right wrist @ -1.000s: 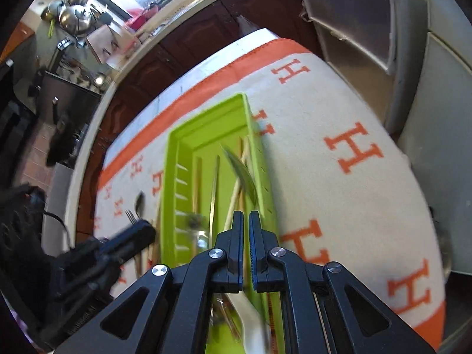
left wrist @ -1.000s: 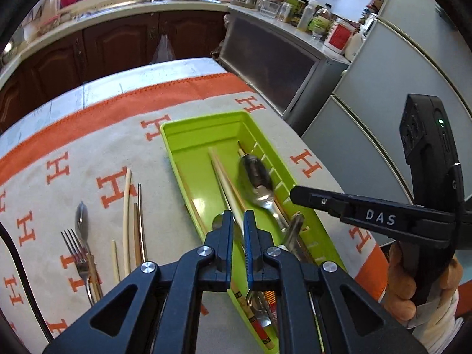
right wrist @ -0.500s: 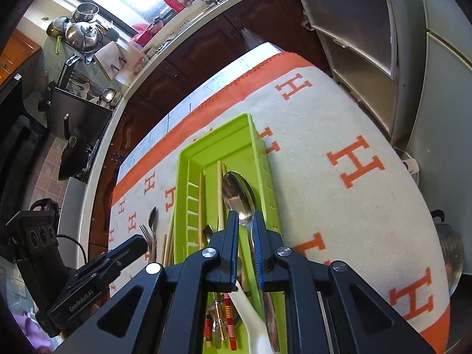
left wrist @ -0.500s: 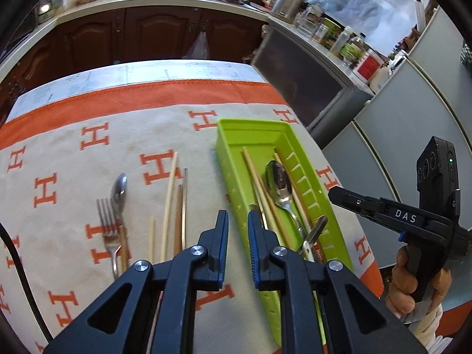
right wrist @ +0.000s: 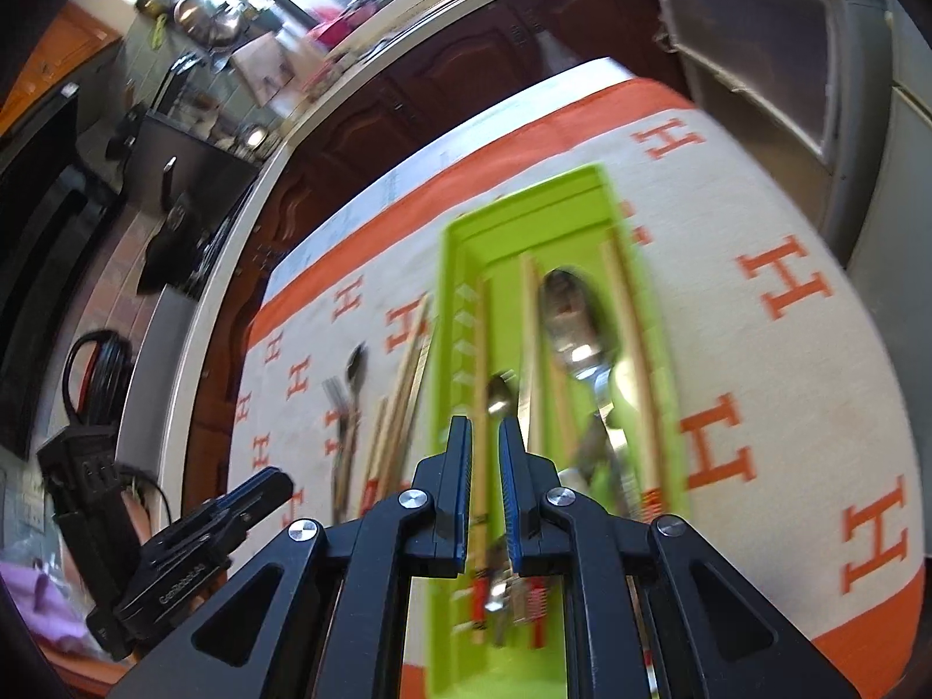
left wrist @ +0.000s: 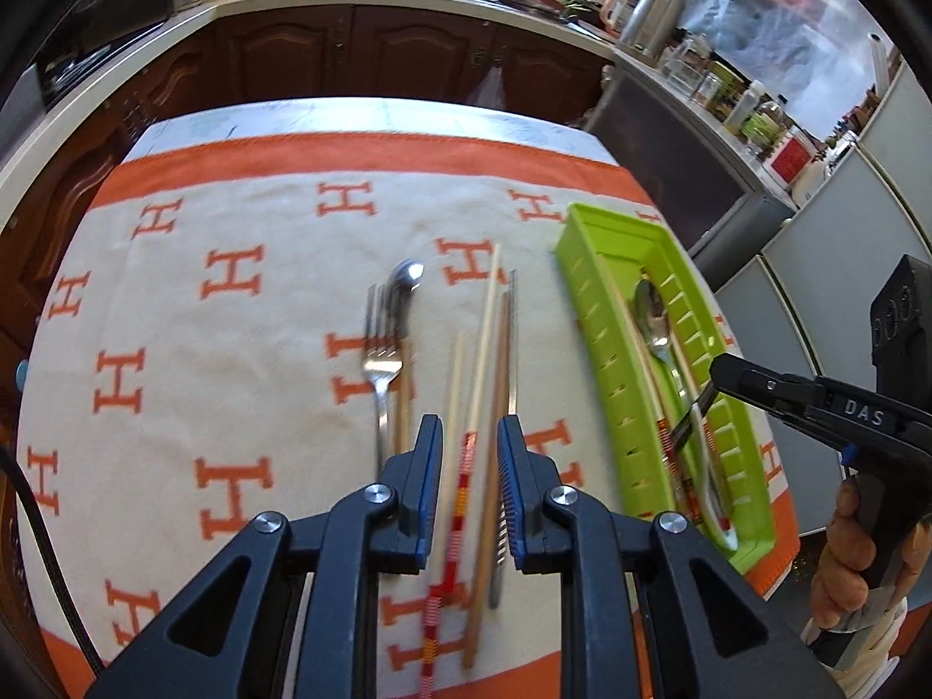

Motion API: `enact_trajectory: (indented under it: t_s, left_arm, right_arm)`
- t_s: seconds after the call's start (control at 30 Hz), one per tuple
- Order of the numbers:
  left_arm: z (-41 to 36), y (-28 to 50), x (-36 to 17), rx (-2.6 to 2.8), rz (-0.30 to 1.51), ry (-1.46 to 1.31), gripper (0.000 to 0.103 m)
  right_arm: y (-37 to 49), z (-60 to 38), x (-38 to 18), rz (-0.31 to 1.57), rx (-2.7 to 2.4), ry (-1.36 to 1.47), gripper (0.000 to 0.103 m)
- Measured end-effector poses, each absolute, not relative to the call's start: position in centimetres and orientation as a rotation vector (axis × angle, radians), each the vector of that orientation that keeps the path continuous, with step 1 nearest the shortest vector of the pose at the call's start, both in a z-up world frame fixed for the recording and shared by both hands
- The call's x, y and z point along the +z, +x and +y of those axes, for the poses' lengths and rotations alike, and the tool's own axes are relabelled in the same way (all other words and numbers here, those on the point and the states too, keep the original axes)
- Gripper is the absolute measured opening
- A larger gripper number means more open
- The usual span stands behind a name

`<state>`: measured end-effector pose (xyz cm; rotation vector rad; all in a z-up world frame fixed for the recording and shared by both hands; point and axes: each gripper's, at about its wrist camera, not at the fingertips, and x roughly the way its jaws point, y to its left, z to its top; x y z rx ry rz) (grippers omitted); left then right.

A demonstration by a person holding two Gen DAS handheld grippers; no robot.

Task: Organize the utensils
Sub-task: 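Lower both spoons into the green tray and open both tools, then grasp a metal fork with the left tool while the right tool grasps a spoon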

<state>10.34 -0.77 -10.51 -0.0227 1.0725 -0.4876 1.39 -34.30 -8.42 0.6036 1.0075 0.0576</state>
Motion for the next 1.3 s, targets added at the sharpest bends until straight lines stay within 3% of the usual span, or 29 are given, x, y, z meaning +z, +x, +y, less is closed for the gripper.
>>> enact_trajectory:
  t_s: [0.57, 1.3]
  left_arm:
    - [4.3, 10.6, -15.2, -0.47, 1.165, -0.168, 0.017]
    - [0.2, 14.6, -16.6, -0.405, 1.149, -0.049, 0.015]
  right_arm:
    - [1.3, -24.2, -11.6, 1.137, 0.188, 0.508, 0.01]
    - [4.2, -23.9, -12.2, 1.114, 0.216, 0.489, 0.01]
